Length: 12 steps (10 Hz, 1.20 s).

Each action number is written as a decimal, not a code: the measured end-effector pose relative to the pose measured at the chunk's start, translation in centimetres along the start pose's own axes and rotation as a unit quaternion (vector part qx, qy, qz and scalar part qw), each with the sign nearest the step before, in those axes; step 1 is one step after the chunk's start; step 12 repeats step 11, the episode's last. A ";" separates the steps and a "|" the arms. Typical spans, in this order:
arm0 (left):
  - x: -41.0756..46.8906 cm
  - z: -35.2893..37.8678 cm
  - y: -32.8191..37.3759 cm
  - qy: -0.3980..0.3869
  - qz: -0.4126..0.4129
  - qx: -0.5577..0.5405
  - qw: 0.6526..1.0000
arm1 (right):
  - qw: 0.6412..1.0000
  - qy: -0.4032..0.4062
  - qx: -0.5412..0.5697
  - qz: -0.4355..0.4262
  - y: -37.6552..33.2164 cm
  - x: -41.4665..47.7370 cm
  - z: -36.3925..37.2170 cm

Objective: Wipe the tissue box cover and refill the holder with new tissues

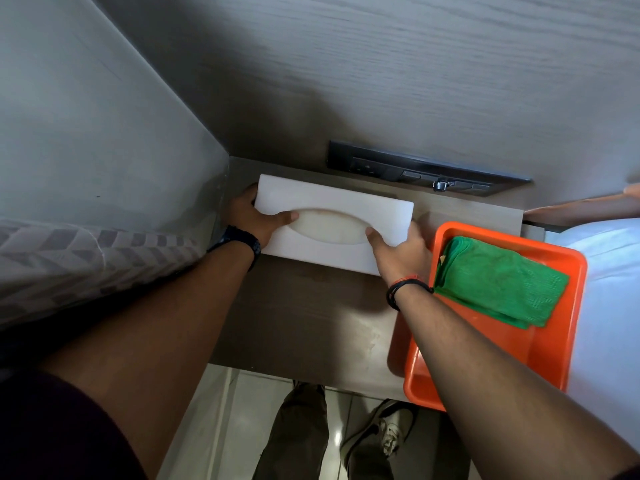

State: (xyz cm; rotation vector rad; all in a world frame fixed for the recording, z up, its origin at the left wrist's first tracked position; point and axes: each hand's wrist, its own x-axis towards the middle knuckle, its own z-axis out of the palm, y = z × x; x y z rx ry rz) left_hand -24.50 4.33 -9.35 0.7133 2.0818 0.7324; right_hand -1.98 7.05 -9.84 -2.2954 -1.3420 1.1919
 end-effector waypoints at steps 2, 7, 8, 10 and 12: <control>-1.1 0.6 -0.6 -0.027 0.235 0.361 0.902 | 0.939 0.151 -0.169 -0.257 -1.0 -2.0 0.3; -1.2 1.3 -1.1 -0.092 0.235 0.399 0.881 | 0.790 -0.112 -0.481 -0.363 -6.1 -0.2 4.9; -1.2 1.2 -1.0 -0.092 0.234 0.408 0.878 | 0.799 -0.113 -0.453 -0.379 -5.9 -0.2 4.5; -1.2 1.5 -0.5 -0.084 0.230 0.439 0.864 | 0.855 -0.107 -0.359 -0.359 -6.3 -0.6 2.5; -1.5 1.6 -0.2 -0.082 0.223 0.445 0.863 | 0.875 -0.103 -0.324 -0.346 -6.5 -0.9 1.8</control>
